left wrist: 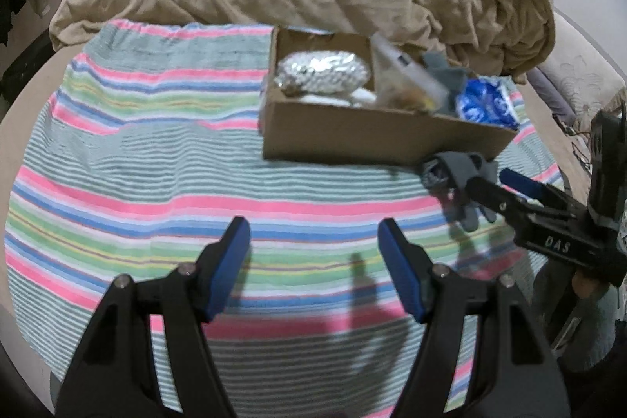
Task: Organize objects
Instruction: 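Grasp the remaining gray glove with the right tool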
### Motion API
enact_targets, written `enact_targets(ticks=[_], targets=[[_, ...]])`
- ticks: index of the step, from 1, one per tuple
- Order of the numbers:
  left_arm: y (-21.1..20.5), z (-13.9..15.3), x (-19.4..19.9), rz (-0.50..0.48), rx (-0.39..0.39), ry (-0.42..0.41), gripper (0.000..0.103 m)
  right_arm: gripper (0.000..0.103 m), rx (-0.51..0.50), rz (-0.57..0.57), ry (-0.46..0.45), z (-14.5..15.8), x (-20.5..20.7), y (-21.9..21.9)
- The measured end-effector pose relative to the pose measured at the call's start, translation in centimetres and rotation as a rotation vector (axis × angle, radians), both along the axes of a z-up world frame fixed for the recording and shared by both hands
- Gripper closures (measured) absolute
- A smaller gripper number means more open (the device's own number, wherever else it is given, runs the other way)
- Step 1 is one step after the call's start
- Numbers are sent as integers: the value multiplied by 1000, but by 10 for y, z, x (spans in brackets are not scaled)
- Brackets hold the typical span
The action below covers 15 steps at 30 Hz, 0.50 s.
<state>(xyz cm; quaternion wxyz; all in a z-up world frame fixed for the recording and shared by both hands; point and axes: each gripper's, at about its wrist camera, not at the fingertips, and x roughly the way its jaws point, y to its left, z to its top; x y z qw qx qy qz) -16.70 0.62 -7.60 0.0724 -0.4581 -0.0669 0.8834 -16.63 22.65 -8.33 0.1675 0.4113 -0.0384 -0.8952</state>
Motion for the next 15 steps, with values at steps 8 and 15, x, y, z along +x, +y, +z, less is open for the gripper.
enact_targets(ticks=[8,15], targets=[[-1,-8,-5,-2,-10,-15,34,15,-41,-49,-21,-19,-18,-7],[-2,6,6,-5,-9,14,34,62,-63,-54,-1,-14,-9,-4]])
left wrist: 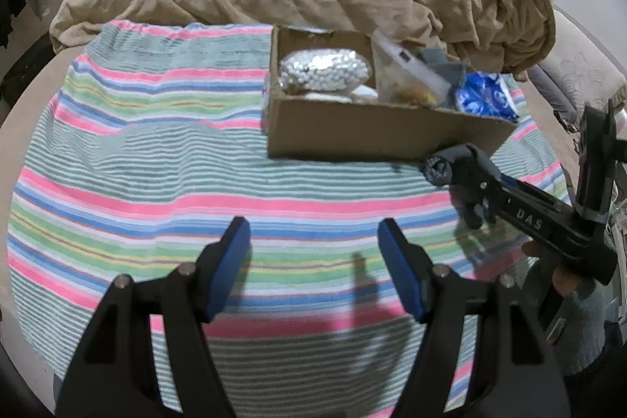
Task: Organize objects
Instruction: 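Grasp the remaining gray glove with the right tool, then lower the gray glove into the box and open the right tool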
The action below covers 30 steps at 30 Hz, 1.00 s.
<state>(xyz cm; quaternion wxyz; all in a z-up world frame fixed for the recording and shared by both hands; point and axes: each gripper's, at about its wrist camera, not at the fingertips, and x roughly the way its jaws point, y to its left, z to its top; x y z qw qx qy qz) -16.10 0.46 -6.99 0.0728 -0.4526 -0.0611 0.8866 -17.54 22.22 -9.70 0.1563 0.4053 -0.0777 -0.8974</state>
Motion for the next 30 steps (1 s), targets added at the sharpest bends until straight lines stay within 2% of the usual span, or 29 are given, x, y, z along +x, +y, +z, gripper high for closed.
enact_targets(ticks=[7,16,23,30], targets=[[1,22,16,-5,2,43,34,62,8,23,47,26,23,-1],[1,54,23,-14,7,104,34,62,15,57,145,78,52,-4],[-1,78,12,-18,7,159,34,62,9,78,227,116,49,-12],[-6,84,-13,-6,-3,186,33,62,19,90,262,129,22,-23]])
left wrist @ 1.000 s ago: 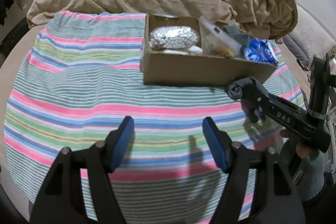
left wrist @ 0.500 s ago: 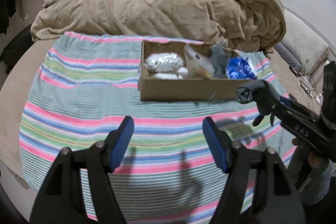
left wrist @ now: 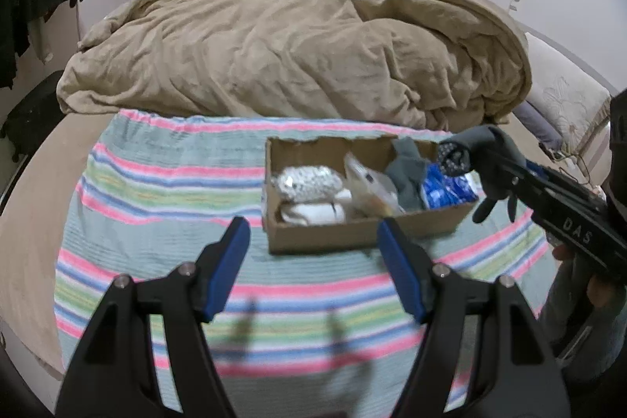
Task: Organize objects
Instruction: 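Lower the gray glove into the box and open the right tool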
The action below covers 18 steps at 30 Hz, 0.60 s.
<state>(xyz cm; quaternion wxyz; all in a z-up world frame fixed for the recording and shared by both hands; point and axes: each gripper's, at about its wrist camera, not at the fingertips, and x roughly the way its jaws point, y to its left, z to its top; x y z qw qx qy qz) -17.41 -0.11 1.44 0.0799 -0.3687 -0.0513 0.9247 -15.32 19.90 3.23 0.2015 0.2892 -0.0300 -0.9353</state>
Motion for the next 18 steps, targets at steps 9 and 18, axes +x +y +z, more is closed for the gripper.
enact_targets(ticks=[9,18], targets=[[-4,-13,-49,-6,-35,1,33,62,1,19,-60,-22,-59,-16],[-1,-45,-82,-13,-28,-62,33,60,57,18,-152,-69,-114,-40]])
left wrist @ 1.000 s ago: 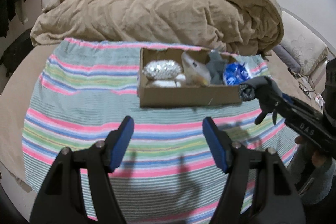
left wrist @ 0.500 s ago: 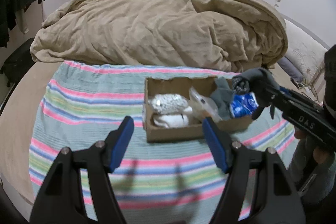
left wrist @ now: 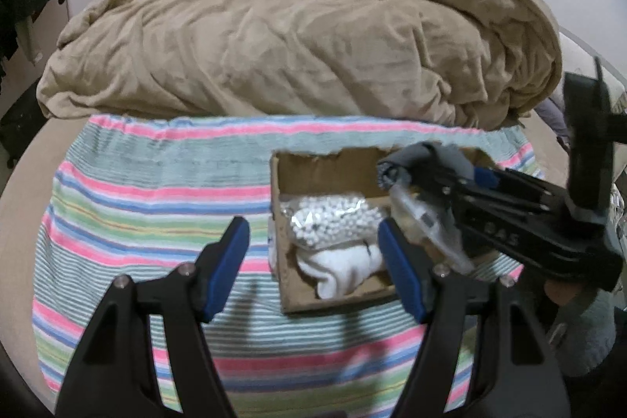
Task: Organize objects
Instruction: 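Lower the gray glove into the box and open the right tool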
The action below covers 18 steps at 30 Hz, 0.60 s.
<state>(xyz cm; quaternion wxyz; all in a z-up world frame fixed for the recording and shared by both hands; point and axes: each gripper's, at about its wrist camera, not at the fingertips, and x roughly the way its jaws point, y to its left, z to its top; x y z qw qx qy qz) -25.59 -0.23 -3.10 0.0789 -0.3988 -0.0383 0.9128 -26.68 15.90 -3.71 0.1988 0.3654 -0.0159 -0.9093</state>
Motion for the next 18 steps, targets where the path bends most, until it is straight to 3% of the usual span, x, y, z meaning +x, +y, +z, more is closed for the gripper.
enact_targets(ticks=[5,7,9,11,18], targets=[[-5,-15,-2,14,2,-35,33,53,-9,-10,-34,-18,-9,-1],[-8,-15,2,20,7,-32,33,43,-16,-6,-24,-16,-6,0],[-11,-11,6,27,10,-27,33,25,-16,-8,-6,-10,-1,0],[-13,-6,13,31,10,-18,33,19,-10,-12,16,-3,5,1],[-12,21,46,29,1,21,32,18,-14,-29,67,28,42,12]])
